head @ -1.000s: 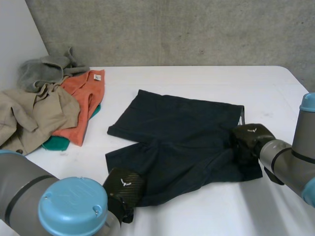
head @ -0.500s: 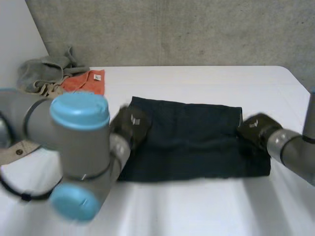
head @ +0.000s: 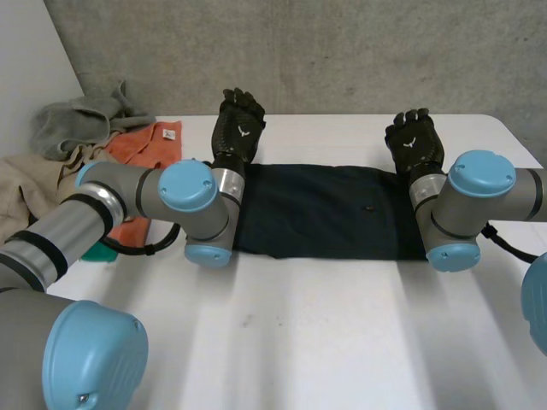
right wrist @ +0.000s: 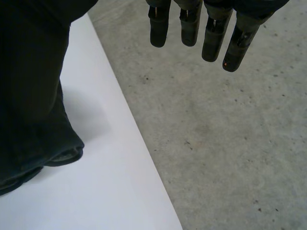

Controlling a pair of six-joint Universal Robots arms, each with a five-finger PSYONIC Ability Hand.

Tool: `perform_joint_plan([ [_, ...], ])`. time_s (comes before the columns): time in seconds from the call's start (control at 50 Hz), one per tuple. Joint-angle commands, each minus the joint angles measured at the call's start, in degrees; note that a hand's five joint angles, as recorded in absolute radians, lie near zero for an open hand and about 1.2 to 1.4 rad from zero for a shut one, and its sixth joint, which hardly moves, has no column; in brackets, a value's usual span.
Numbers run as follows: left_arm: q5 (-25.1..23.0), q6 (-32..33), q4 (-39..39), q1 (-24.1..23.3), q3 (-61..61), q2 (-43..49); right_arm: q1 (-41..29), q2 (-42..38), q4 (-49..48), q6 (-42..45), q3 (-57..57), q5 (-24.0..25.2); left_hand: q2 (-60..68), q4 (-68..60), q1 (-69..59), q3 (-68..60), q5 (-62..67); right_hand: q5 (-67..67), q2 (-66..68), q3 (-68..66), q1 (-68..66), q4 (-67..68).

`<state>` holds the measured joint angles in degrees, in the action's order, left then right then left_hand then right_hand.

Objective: Fold the laundry.

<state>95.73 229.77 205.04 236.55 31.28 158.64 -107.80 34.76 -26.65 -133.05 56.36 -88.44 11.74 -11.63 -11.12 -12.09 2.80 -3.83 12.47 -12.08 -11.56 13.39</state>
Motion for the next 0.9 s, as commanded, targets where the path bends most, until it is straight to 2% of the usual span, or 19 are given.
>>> perform_joint_plan([
  [0.02,0.25,-5.81,0.36,-1.18,12.99,-12.02,1.10,13.56,8.18,-9.76,8.05,0.72,-1.74,1.63,1.12,2.09,-2.80,3.83,-2.47,2.08,1.56,-3.39],
  [0.06,0.07,-8.09,0.45,-1.27,17.30,-15.45,1.89,19.34,14.30,-14.75,11.20,3.70,-1.74,1.63,1.12,2.09,-2.80,3.83,-2.47,2.08,1.56,-3.39],
  [0.14,0.25,-14.42,0.10,-1.18,27.32,-22.92,3.21,25.17,24.76,-22.05,14.99,9.76,-1.74,1.63,1.12,2.09,-2.80,3.83,-2.47,2.08,1.56,-3.39],
  [0.22,-0.10,-19.09,-0.34,-1.53,36.64,-27.76,6.01,26.06,32.60,-26.38,17.54,14.07,-1.74,1.63,1.12,2.09,-2.80,-5.63,7.00,-7.39,-7.90,6.08],
  [0.28,-0.19,-21.20,-0.34,-2.06,42.71,-31.28,6.82,25.45,34.91,-27.09,18.87,14.70,-1.74,1.63,1.12,2.09,-2.80,-9.54,10.90,-11.29,-11.81,9.98],
  [0.44,-0.02,-23.31,-0.34,-2.15,50.01,-33.75,7.35,19.39,30.35,-25.78,21.33,13.74,-1.74,1.63,1.12,2.09,-2.80,-12.57,13.93,-14.32,-14.84,13.01],
  [0.54,0.07,-23.31,-0.34,-2.15,50.89,-33.92,7.26,15.96,26.74,-22.79,20.98,10.75,-1.70,1.58,1.08,2.04,-2.76,-15.58,16.95,-17.33,-17.85,16.03],
  [0.58,0.16,-23.31,-0.34,-2.24,50.89,-33.92,7.26,15.43,25.86,-21.73,20.89,9.79,-1.70,1.58,1.08,2.04,-2.76,-25.12,26.49,-26.88,-27.39,25.57],
  [0.6,0.25,-23.31,-0.34,-2.24,50.89,-33.92,7.34,15.25,24.64,-20.95,20.72,8.74,-1.70,1.58,1.08,2.04,-2.76,-47.00,48.37,-48.75,-49.27,47.45],
  [0.62,0.25,-23.31,-0.26,-2.15,50.89,-34.01,7.35,15.25,24.02,-20.68,20.63,8.21,-1.70,1.58,1.08,2.04,-2.76,-56.88,58.24,-58.63,-59.14,57.32],
  [0.66,0.25,-23.31,-0.26,-2.15,50.89,-34.10,7.52,15.43,22.96,-20.41,20.63,7.41,-1.70,1.58,1.08,2.04,-2.76,-66.14,67.51,-67.90,-68.41,66.59],
  [0.8,0.34,-23.31,-0.34,-2.15,51.07,-35.50,10.33,18.06,22.26,-19.89,22.38,6.97,-1.70,1.58,1.08,2.04,-2.76,-66.17,67.53,-67.92,-68.44,66.61],
  [0.88,0.25,-23.31,-0.43,-2.06,52.30,-37.26,12.70,22.97,23.13,-15.68,24.93,7.23,-1.74,1.63,1.12,2.09,-2.80,-66.17,67.53,-67.92,-68.44,66.61],
  [0.9,0.25,-23.31,-0.43,-1.98,52.82,-38.05,13.92,25.33,23.57,-11.92,25.98,7.32,-1.74,1.63,1.12,2.09,-2.80,-66.17,67.53,-67.92,-68.44,66.61],
])
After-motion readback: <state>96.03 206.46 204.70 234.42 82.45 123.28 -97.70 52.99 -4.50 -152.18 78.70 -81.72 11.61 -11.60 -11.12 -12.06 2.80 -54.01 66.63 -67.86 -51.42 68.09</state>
